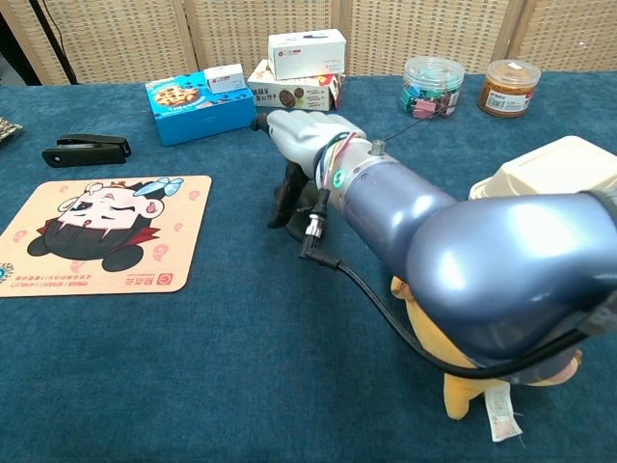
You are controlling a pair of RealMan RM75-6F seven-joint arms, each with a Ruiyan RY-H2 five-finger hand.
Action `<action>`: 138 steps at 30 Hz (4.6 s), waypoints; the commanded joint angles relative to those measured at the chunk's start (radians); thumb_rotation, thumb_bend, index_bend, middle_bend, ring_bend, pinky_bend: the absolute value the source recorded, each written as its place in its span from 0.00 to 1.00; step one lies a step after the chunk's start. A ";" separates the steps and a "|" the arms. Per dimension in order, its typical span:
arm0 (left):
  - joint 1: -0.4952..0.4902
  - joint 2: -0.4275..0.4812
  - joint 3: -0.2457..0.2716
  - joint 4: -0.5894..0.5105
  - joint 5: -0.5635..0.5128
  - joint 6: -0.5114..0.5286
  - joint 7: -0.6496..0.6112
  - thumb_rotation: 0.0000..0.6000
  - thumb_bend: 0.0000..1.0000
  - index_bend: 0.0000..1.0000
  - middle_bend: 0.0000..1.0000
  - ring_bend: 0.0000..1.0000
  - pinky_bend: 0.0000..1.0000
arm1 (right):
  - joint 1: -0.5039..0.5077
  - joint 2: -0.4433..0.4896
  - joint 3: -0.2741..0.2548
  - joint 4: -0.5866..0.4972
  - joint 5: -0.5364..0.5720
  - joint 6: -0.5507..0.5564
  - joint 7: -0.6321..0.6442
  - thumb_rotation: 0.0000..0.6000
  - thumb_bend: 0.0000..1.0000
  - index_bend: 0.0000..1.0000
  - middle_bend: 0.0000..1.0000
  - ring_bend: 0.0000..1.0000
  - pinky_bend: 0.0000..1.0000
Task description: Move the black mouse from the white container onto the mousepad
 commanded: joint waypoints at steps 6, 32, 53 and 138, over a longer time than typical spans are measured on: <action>0.001 -0.008 0.002 -0.019 -0.002 0.000 0.050 1.00 0.00 0.00 0.00 0.00 0.00 | -0.061 0.237 0.002 -0.357 -0.026 0.131 -0.109 1.00 0.00 0.00 0.00 0.00 0.00; -0.254 -0.266 -0.053 0.022 0.275 -0.089 0.528 1.00 0.04 0.00 0.00 0.00 0.00 | -0.581 0.880 -0.334 -0.290 -0.578 0.194 0.705 1.00 0.00 0.00 0.00 0.00 0.00; -0.679 -0.594 -0.177 0.153 0.147 -0.574 0.910 1.00 0.32 0.00 0.00 0.00 0.00 | -0.797 0.859 -0.400 -0.122 -0.692 0.364 0.988 1.00 0.00 0.00 0.00 0.00 0.00; -0.534 -0.711 0.272 1.091 0.356 0.066 0.256 1.00 0.37 0.47 0.40 0.36 0.43 | -0.825 0.829 -0.333 -0.181 -0.708 0.309 0.884 1.00 0.00 0.00 0.00 0.00 0.00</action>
